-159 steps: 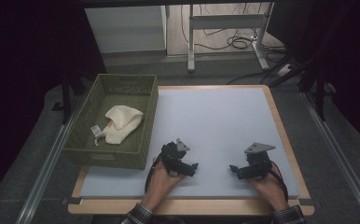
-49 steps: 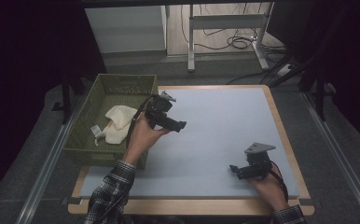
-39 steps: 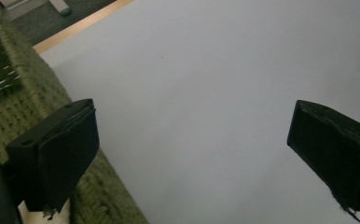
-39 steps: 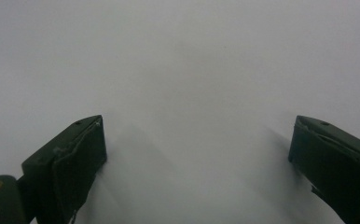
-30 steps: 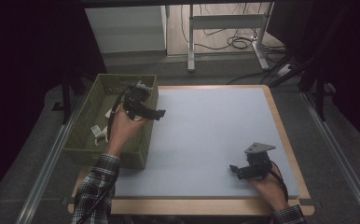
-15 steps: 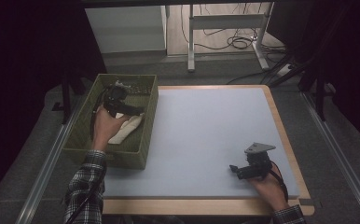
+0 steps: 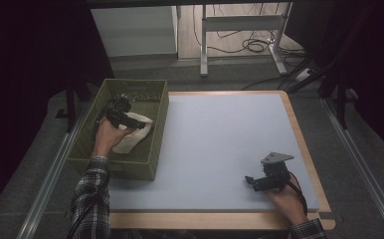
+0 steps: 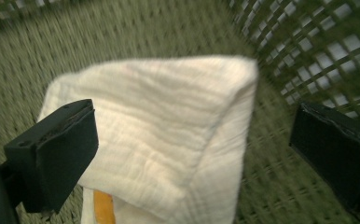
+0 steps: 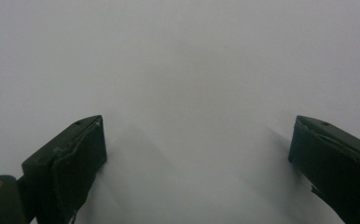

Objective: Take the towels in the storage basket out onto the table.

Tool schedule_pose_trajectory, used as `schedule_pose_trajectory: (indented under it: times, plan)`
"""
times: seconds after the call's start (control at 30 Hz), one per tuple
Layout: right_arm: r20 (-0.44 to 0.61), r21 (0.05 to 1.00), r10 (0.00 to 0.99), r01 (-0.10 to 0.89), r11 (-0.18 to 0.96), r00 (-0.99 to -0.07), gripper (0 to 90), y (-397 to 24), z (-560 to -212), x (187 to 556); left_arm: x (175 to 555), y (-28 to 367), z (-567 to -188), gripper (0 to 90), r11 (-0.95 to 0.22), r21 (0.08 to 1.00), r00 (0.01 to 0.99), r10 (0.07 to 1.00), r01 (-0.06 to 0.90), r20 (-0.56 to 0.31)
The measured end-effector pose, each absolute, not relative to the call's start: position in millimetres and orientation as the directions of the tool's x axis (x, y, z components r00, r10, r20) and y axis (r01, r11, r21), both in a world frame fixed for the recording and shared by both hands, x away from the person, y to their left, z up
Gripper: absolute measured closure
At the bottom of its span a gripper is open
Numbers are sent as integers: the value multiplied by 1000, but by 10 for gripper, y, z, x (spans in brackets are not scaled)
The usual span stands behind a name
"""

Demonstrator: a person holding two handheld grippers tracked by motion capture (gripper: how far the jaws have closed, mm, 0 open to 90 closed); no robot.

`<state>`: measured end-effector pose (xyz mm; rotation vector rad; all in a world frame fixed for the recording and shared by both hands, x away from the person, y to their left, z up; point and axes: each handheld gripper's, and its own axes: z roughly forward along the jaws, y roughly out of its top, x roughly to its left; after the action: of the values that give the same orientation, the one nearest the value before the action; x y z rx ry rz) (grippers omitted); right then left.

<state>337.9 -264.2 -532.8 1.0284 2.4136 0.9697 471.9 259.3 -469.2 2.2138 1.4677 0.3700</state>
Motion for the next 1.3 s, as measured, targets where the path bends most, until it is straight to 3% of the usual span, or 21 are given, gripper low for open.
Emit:
schedule_pose_trajectory:
  times: [0.4, 0.57, 0.63, 0.8, 0.9, 1.03, 1.3]
  plan:
    - [-44, 705, 733, 499, 504, -679, 40, -2643, -5328, 3379, 4879, 2572, -4983, 61, -345, 268, 359, 933, 899, -3]
    - [-44, 705, 733, 499, 504, -679, 40, -2643, -5328, 3379, 4884, 2565, -5081, 211, -351, 172, 359, 933, 920, -17]
    - [-44, 705, 733, 499, 504, -679, 40, -2643, -5328, 3379, 4878, 2567, -5067, 257, -353, 172, 362, 932, 920, -23]
    - [-44, 705, 733, 499, 504, -679, 40, -2643, -5328, 3379, 4851, 2613, -5026, 577, -337, 176, 353, 933, 925, -71]
    - [-43, 705, 733, 499, 504, -679, 40, -2643, -5328, 3379, 4844, 2630, -5009, 696, -324, 187, 340, 939, 927, -60]
    - [-43, 705, 733, 499, 504, -679, 40, -2643, -5328, 3379, 4816, 2658, -4908, 734, -305, 252, 321, 947, 918, -25]
    - [-44, 705, 733, 499, 504, -679, 40, -2643, -5328, 3379, 4726, 2738, -4743, 732, -279, 375, 321, 946, 884, -52]
